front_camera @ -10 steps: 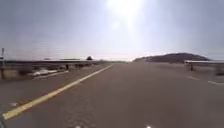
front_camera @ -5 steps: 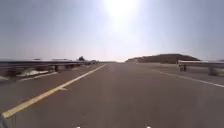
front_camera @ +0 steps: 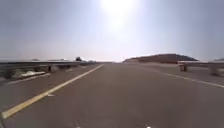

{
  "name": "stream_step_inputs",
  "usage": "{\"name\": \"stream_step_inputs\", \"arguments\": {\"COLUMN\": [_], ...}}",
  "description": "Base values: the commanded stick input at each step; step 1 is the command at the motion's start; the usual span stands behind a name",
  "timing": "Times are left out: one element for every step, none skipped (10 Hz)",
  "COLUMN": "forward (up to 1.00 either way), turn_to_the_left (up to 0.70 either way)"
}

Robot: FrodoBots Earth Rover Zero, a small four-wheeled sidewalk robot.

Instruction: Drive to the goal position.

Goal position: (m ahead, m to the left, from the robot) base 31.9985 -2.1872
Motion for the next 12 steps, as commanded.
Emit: {"name": "stream_step_inputs", "arguments": {"forward": [0.70,0.70,0.70,0.70,0.70,0.70,0.70,0.70,0.70,0.70,0.70,0.70], "turn_to_the_left": [0.00,0.00,0.00,0.00,0.00,0.00,0.00,0.00,0.00,0.00,0.00,0.00]}}
